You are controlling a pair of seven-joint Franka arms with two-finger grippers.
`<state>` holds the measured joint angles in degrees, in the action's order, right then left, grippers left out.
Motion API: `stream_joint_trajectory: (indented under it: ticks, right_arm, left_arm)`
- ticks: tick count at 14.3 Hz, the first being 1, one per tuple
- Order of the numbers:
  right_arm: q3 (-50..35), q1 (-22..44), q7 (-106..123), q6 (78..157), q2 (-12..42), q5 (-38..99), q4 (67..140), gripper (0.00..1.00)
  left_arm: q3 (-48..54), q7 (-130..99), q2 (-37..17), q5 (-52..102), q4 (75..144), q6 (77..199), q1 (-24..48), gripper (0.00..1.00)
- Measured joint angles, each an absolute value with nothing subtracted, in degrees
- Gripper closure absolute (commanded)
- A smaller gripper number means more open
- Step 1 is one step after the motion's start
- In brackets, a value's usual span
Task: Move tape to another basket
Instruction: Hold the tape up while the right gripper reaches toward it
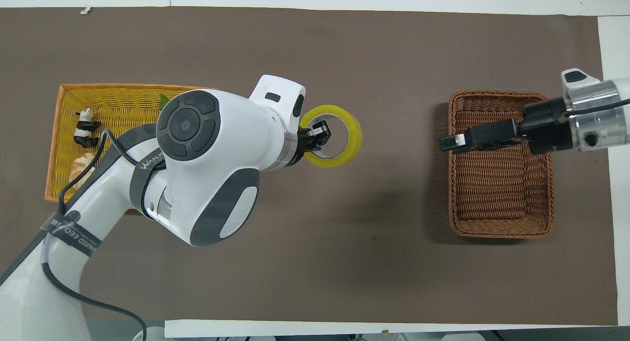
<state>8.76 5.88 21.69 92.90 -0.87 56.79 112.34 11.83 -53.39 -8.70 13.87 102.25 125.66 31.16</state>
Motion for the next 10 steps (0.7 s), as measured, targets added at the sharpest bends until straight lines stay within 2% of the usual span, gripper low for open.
stream_joint_trajectory:
  ticks: [10]
  right_arm:
    - [8.74, 15.79, 20.3, 104.81, 0.75, 66.5, 118.68, 0.0]
  left_arm:
    - [11.97, -53.39, -8.87, 13.87, 102.25, 124.95, 31.22, 1.0]
